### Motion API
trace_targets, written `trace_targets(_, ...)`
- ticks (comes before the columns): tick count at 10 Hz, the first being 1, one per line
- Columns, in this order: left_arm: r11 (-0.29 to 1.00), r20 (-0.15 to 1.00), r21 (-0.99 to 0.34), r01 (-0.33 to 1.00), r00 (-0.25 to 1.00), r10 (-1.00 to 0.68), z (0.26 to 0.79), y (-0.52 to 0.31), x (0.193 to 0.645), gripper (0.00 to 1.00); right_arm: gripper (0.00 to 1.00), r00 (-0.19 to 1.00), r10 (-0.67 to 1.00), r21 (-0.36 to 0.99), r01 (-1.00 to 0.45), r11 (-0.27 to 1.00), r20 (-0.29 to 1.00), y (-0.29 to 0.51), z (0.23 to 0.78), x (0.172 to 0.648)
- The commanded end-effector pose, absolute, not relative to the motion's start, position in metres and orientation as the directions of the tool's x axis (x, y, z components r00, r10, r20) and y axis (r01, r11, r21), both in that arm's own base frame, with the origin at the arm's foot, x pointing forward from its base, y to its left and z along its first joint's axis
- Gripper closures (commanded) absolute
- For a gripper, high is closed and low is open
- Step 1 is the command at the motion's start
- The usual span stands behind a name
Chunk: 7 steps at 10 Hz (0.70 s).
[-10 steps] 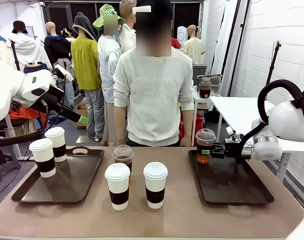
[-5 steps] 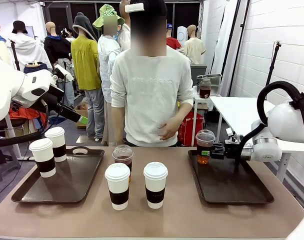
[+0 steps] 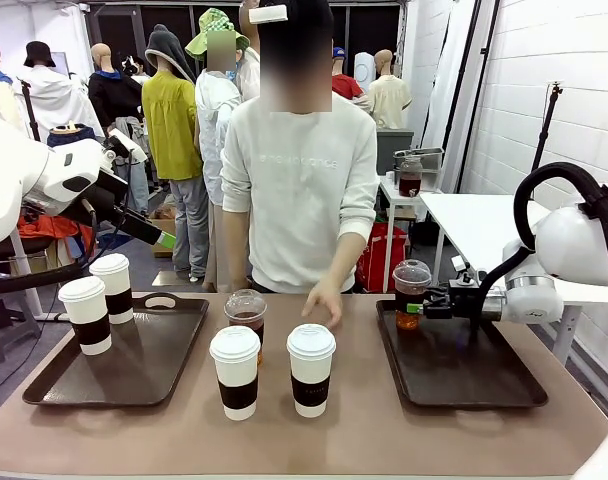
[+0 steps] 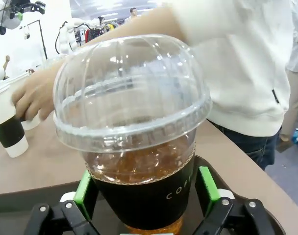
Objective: Distribute the coffee onto the tray.
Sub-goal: Pick up one iced Americano and place it on the right Handle tray.
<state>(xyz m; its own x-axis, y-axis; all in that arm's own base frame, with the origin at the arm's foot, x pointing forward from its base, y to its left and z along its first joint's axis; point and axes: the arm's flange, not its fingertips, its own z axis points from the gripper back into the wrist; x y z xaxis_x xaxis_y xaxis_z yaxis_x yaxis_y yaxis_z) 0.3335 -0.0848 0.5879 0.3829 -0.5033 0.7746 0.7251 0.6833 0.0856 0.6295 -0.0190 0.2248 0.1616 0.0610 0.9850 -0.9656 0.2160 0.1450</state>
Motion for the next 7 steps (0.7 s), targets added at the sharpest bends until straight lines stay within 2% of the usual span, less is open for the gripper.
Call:
trace_targets(1,0.683,0.777,0.081,0.726,0.384,-0.500,0.588,-0.084,0.334,0.00,0.00,0.191,0.073,0.170,-0.958,0.229,0.979,-0.023,0.233,0.625)
trace_targets(7,0.683,0.777,0.081,0.726,0.384,-0.500,0.588,-0.084,0.334,0.00,0.00,0.225,0.079,0.196,-0.942,0.273,0.971,-0.046,0.237,0.583)
